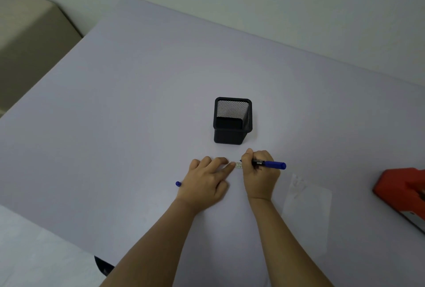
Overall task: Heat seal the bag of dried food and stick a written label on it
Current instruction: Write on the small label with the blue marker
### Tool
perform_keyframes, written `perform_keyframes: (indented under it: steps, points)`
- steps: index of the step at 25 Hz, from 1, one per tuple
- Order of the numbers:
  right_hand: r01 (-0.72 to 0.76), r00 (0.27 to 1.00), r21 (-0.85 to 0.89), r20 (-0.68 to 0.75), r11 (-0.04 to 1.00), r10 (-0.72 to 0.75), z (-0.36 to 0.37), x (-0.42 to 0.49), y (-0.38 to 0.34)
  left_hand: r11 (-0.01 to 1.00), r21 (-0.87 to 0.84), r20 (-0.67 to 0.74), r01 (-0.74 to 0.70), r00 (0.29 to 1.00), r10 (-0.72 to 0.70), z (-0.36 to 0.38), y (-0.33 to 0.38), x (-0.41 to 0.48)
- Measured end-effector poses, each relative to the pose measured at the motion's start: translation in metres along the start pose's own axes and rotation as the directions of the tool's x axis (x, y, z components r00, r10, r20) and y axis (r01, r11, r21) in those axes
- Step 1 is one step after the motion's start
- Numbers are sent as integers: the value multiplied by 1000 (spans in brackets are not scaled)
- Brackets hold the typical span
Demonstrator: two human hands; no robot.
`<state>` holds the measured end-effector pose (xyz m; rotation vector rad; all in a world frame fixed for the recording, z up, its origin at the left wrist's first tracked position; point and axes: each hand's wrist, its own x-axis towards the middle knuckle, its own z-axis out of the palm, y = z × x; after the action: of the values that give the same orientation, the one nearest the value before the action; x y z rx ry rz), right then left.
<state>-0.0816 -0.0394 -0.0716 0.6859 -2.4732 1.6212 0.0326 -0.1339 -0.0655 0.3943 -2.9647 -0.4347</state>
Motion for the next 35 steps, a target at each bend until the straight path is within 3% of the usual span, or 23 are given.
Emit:
perform_keyframes:
  steps: [7,15,35]
  points:
    - [-84,992,-16,-91,996,82,6,-11,-7,1000,-6,-1,4,1000,-4,0,-1,0]
    - [-38,999,-26,-30,999,37,6,-13,-7,1000,1,18,5,1000,-5,-1,-1,0]
    - [-76,996,-42,-39,996,75,6,-14,-6,1000,8,57,28,998,-28,-2,1,1]
